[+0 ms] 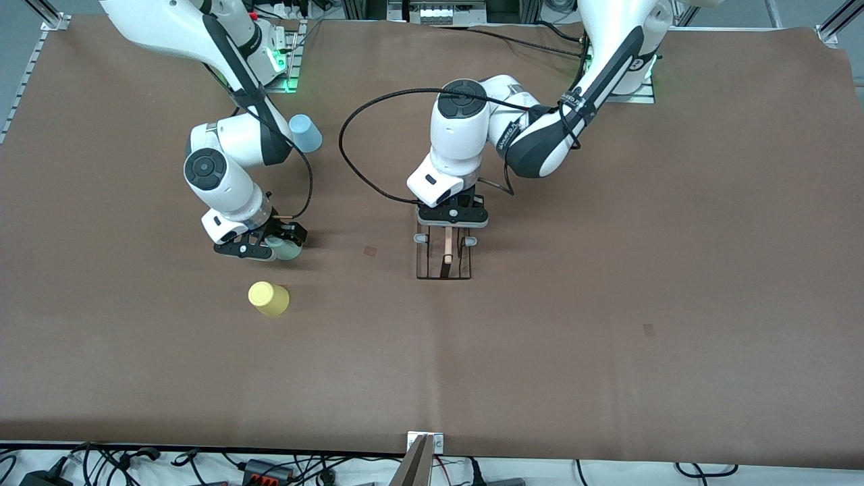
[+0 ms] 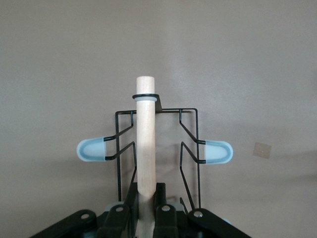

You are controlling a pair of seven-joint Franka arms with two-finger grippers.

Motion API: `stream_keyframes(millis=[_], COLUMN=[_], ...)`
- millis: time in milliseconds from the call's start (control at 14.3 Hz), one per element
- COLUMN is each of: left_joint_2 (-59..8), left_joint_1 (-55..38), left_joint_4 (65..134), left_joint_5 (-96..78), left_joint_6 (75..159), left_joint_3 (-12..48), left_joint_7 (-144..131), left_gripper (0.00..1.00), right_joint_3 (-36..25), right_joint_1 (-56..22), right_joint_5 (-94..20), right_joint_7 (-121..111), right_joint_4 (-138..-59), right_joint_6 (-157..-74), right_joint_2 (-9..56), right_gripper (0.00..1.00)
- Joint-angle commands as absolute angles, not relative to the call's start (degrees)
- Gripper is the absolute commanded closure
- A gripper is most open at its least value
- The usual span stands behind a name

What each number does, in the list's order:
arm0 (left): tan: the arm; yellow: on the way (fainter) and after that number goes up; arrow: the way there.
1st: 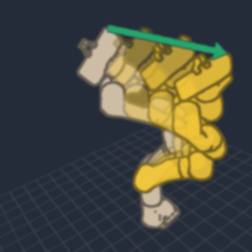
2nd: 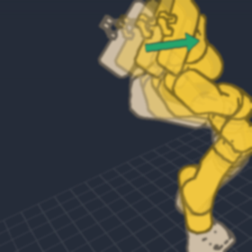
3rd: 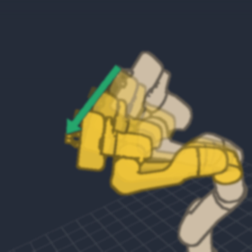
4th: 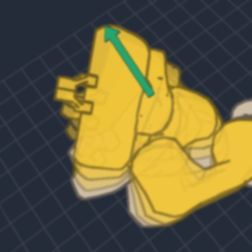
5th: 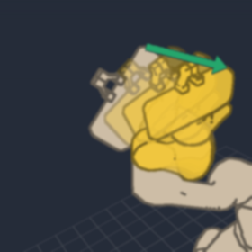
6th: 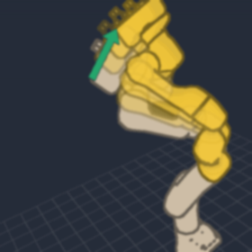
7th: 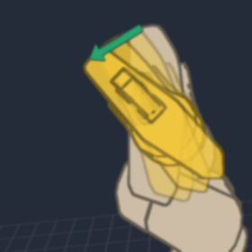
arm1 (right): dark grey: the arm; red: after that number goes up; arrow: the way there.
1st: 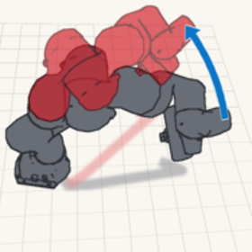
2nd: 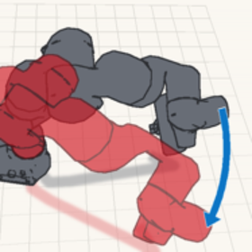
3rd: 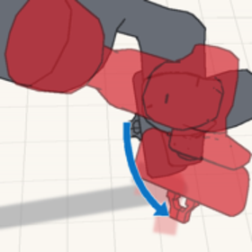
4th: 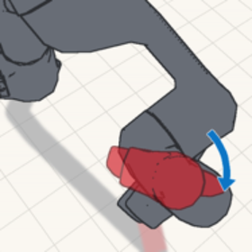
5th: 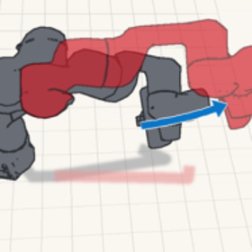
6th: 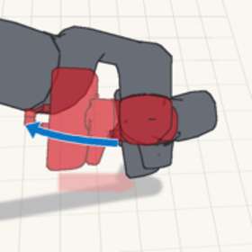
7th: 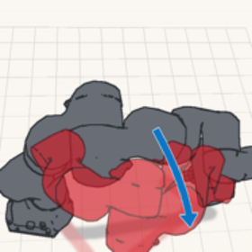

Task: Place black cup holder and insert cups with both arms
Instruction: 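Carry the rack mid-table with the left gripper while the right gripper grasps the teal cup, then set down the rack, open the left gripper while the right gripper lifts the teal cup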

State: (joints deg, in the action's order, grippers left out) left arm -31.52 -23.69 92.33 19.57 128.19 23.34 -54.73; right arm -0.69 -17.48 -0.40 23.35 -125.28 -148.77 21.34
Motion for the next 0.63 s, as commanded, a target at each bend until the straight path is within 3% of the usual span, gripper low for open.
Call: stream_keyframes(millis=[0,140,280,421,491,561], left_joint_2=[-32.34,-32.78,-32.87,-32.87,-32.87,-32.78], left_joint_1=[-24.26,-24.26,-24.17,-24.0,-23.91,-23.82], left_joint_4=[90.35,90.35,90.35,90.35,90.35,90.35], left_joint_5=[21.18,21.36,22.58,22.68,22.76,22.85], left_joint_6=[127.88,127.88,127.88,127.88,127.88,127.88], left_joint_3=[23.03,22.94,23.03,23.03,22.94,22.85], left_joint_7=[-55.72,-55.46,-55.63,-55.63,-55.55,-55.37], left_gripper=[0.99,0.99,0.99,0.96,0.8,0.35], right_joint_3=[-0.79,-0.79,-0.79,-0.79,-0.79,-0.79], right_joint_1=[-17.84,-17.75,-17.84,-17.84,-17.84,-17.75], right_joint_5=[-0.79,-0.79,-0.7,-0.35,-0.18,0.09], right_joint_7=[23.82,23.64,23.29,22.68,22.68,22.68], right_joint_4=[-126.47,-126.39,-125.86,-124.37,-123.32,-122.79], right_joint_6=[-150.03,-149.77,-148.89,-145.3,-143.2,-142.04], right_joint_2=[20.74,20.74,20.66,20.04,19.69,19.51], right_gripper=[0.28,0.63,0.88,0.92,0.94,0.96])
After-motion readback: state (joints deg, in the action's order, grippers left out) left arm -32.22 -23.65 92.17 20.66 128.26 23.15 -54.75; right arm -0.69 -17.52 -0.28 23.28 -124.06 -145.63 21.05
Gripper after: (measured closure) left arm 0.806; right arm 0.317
